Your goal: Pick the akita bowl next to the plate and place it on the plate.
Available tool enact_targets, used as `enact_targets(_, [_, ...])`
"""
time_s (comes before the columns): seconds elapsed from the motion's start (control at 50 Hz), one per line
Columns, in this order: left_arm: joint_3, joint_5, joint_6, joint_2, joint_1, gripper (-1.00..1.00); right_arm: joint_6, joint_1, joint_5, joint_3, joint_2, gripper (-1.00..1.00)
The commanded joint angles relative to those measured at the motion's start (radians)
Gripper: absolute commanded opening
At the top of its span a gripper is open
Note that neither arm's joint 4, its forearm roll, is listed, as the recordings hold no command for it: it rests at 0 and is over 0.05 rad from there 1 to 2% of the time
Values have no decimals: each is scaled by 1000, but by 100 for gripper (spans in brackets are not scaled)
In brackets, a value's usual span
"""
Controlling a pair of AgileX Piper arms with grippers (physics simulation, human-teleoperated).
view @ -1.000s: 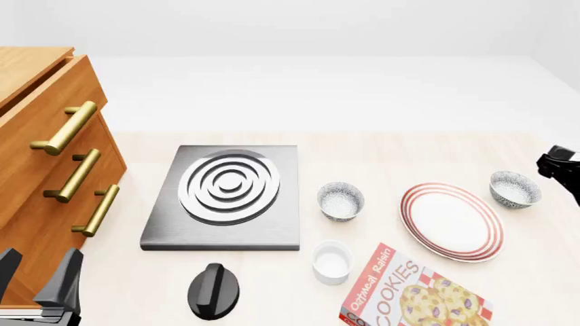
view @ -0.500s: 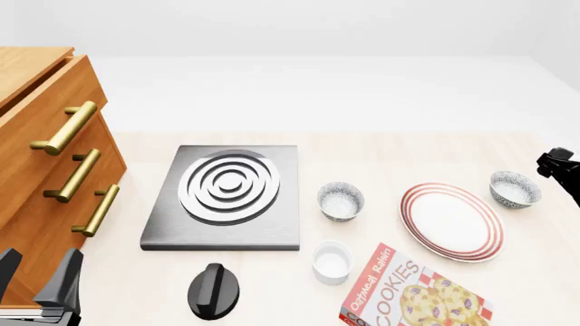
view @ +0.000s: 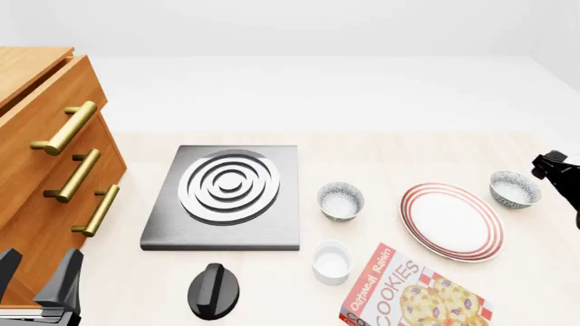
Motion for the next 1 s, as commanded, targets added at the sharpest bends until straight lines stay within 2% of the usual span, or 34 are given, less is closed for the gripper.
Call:
enact_targets(0.02, [0,0,0,0,0,100,28,3,23,-28,31,100])
enact_targets(0.58, [0,0,0,0,0,100,64,-10,37,-84,117,100])
enact_targets(1.0, [0,0,0,0,0,100,66,-18,36,-107,166,100])
